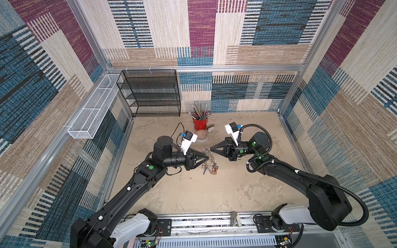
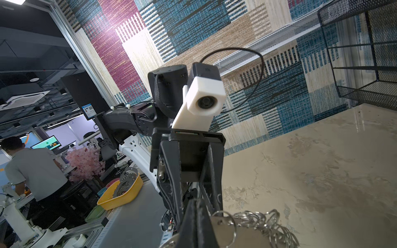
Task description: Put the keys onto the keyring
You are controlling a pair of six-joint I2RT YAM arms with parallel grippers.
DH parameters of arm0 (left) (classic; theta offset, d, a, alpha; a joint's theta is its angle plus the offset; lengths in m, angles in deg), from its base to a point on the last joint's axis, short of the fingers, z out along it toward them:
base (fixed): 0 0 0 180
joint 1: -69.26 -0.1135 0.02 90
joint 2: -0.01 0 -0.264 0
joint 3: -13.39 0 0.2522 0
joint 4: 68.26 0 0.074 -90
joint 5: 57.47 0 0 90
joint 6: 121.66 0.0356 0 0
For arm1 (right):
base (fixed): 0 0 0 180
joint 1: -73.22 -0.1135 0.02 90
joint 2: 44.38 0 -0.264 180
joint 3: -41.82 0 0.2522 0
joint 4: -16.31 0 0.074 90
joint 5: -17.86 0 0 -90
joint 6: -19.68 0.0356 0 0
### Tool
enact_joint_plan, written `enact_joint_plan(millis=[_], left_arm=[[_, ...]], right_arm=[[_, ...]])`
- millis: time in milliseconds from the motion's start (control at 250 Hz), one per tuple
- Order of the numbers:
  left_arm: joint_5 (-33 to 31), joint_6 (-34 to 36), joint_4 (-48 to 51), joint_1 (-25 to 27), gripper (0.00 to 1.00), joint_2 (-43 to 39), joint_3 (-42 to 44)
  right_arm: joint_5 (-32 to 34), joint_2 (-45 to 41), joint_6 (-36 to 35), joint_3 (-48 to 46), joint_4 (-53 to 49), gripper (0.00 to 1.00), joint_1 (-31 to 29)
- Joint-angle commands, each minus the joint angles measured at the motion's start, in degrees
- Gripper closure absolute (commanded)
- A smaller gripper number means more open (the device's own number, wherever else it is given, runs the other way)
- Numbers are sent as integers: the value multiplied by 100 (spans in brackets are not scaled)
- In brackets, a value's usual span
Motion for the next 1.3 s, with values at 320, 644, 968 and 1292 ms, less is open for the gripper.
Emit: enact_joint_plan(millis=[320, 644, 968, 1292], left_arm=[[236, -764, -1840, 124, 72, 310, 226], [55, -770, -1711, 142, 98, 432, 124], [-159, -656, -737, 144, 100, 400, -195], [-91, -533, -380, 143, 100, 370, -361]], right_arm=[[20, 102, 309, 26, 558, 100, -4], [-51, 208, 258, 26, 530, 100, -4], [-115, 123, 40, -23, 273, 100, -4], [-261, 203, 154, -44, 444, 100, -4]])
